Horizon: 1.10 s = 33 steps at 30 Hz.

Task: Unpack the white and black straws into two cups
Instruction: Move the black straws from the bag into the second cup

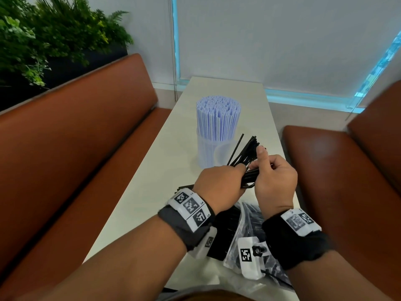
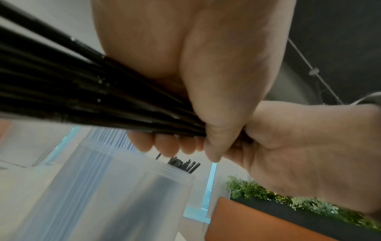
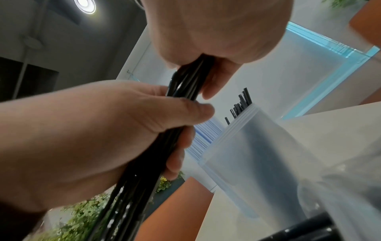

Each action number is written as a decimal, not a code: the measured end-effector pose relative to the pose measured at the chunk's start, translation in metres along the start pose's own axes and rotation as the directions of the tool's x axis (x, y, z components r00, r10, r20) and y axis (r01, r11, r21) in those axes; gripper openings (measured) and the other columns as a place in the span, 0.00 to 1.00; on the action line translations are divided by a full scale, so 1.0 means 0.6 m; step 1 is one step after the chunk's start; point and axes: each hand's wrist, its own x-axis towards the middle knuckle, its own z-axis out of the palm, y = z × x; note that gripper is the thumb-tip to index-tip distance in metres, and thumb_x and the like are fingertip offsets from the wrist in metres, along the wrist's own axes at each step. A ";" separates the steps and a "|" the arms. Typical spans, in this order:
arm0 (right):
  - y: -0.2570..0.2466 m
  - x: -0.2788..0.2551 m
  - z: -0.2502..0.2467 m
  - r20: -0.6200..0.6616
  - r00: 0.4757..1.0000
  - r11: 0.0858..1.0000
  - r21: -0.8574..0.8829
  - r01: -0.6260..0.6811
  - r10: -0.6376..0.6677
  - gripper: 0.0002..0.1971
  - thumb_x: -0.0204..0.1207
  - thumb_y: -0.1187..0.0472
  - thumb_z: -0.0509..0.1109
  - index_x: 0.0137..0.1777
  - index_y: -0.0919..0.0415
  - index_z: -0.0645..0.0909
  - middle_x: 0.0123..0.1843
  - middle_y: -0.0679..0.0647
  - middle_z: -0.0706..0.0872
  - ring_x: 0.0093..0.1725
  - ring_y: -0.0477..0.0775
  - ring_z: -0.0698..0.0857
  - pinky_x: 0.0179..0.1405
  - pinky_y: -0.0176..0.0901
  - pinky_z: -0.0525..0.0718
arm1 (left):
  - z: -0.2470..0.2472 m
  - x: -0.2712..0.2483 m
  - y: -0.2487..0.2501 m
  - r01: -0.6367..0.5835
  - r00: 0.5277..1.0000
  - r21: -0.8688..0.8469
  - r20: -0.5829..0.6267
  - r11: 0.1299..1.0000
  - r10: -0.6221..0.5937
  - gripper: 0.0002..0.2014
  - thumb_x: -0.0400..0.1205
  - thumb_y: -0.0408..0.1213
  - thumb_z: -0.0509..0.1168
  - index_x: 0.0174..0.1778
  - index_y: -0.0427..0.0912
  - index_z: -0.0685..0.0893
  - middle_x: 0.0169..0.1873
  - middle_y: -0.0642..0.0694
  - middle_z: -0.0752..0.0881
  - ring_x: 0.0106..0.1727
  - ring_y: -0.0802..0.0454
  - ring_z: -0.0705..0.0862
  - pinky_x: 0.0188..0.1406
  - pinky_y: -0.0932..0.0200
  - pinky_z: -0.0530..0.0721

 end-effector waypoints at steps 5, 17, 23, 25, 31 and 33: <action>0.005 0.005 -0.007 0.096 0.981 0.938 0.289 -0.190 0.169 0.19 0.84 0.40 0.63 0.48 0.52 0.89 0.46 0.53 0.93 0.48 0.54 0.93 0.45 0.42 0.89 | -0.007 0.009 -0.045 0.074 0.997 -0.243 0.042 0.967 -0.066 0.08 0.87 0.50 0.63 0.56 0.52 0.76 0.34 0.54 0.81 0.38 0.44 0.85 0.28 0.54 0.73; -0.030 -0.003 0.014 0.384 0.739 0.627 0.393 -0.673 0.553 0.31 0.88 0.38 0.57 0.64 0.69 0.83 0.60 0.67 0.90 0.60 0.66 0.90 0.65 0.62 0.86 | -0.074 0.069 0.000 -0.248 0.854 -0.909 -0.041 -0.335 -0.519 0.10 0.86 0.27 0.65 0.43 0.45 0.78 0.28 0.47 0.81 0.30 0.51 0.82 0.45 0.50 0.84; -0.029 0.009 0.002 0.520 0.698 0.640 0.328 -0.695 0.492 0.26 0.90 0.46 0.58 0.66 0.70 0.82 0.63 0.68 0.88 0.62 0.66 0.89 0.61 0.59 0.88 | -0.083 0.077 -0.003 -0.195 0.868 -0.927 -0.011 -0.320 -0.496 0.13 0.87 0.28 0.65 0.39 0.47 0.77 0.28 0.48 0.80 0.29 0.51 0.82 0.45 0.52 0.85; -0.028 0.011 -0.005 0.603 0.678 0.734 0.215 -0.645 0.420 0.20 0.84 0.50 0.66 0.63 0.66 0.86 0.59 0.63 0.90 0.59 0.60 0.90 0.61 0.57 0.87 | -0.082 0.074 -0.007 -0.146 0.887 -0.946 0.004 -0.291 -0.461 0.14 0.87 0.29 0.65 0.37 0.48 0.78 0.29 0.47 0.80 0.31 0.50 0.81 0.45 0.51 0.86; -0.028 0.011 -0.010 0.769 0.633 0.980 -0.180 0.082 0.088 0.13 0.68 0.54 0.78 0.51 0.48 0.83 0.41 0.43 0.89 0.40 0.38 0.85 0.44 0.33 0.84 | -0.058 0.064 -0.006 -0.085 0.910 -0.965 0.026 -0.248 -0.414 0.13 0.86 0.31 0.66 0.36 0.50 0.82 0.30 0.47 0.83 0.33 0.49 0.84 0.42 0.54 0.87; -0.022 0.009 -0.001 0.750 0.655 0.973 -0.208 0.099 0.093 0.07 0.74 0.55 0.76 0.44 0.55 0.81 0.33 0.47 0.88 0.34 0.44 0.86 0.44 0.46 0.89 | -0.055 0.062 -0.003 -0.068 0.920 -0.969 0.031 -0.237 -0.390 0.12 0.85 0.31 0.68 0.37 0.48 0.83 0.30 0.46 0.84 0.34 0.47 0.85 0.40 0.56 0.87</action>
